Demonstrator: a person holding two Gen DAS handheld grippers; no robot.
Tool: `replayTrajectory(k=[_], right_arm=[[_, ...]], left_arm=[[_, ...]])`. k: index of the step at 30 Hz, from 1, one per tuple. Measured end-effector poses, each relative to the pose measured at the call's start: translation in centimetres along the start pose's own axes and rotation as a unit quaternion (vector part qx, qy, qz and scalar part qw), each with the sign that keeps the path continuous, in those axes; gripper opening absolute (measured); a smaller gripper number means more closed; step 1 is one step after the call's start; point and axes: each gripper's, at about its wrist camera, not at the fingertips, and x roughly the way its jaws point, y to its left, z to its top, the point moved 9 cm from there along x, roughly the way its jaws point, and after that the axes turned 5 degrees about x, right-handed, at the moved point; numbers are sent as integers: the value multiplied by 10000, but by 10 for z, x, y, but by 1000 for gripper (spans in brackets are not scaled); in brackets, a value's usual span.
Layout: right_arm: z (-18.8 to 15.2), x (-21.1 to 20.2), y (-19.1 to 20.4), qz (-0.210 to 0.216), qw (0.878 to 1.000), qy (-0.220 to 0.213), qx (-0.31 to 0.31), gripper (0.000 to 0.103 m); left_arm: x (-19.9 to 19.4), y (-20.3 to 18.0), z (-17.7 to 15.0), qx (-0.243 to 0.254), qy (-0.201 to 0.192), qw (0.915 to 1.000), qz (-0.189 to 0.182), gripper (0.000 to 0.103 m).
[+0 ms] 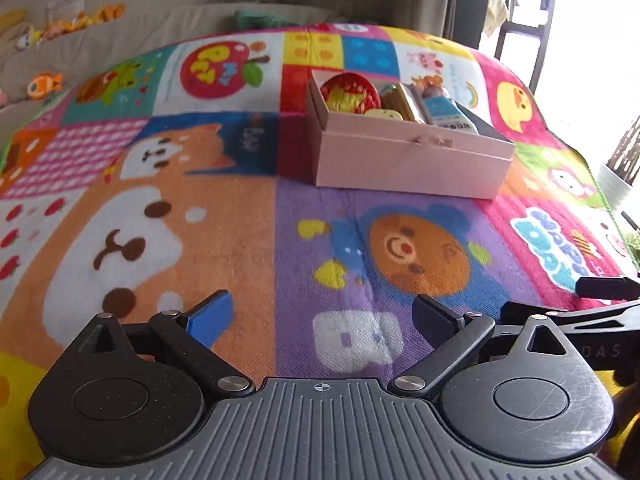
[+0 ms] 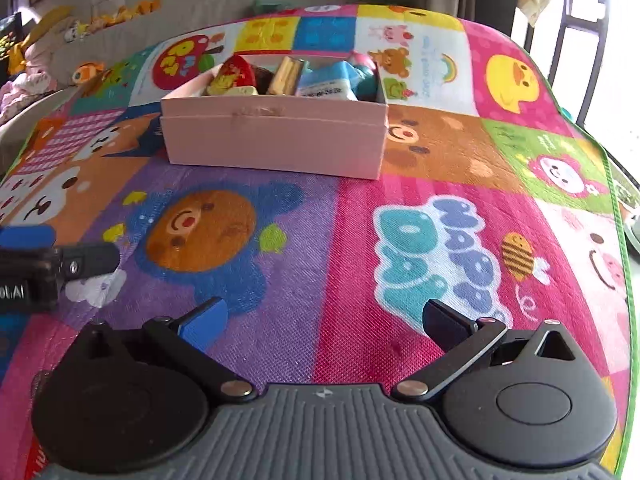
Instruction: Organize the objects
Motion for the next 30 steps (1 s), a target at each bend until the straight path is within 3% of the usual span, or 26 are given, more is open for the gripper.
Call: replayTrajectory(k=[3, 7, 30], right_arm=[[6, 6, 0, 7, 10000, -2, -30, 103], [14, 18, -3, -108, 9989, -455, 87, 103], [15, 20, -5, -78, 9988, -469, 113, 103]], left_arm=[[9, -4, 3, 165, 66, 9993, 320, 100], [19, -7, 10, 121, 66, 9984, 547, 101], [21, -7, 11, 109, 65, 9983, 560, 101]])
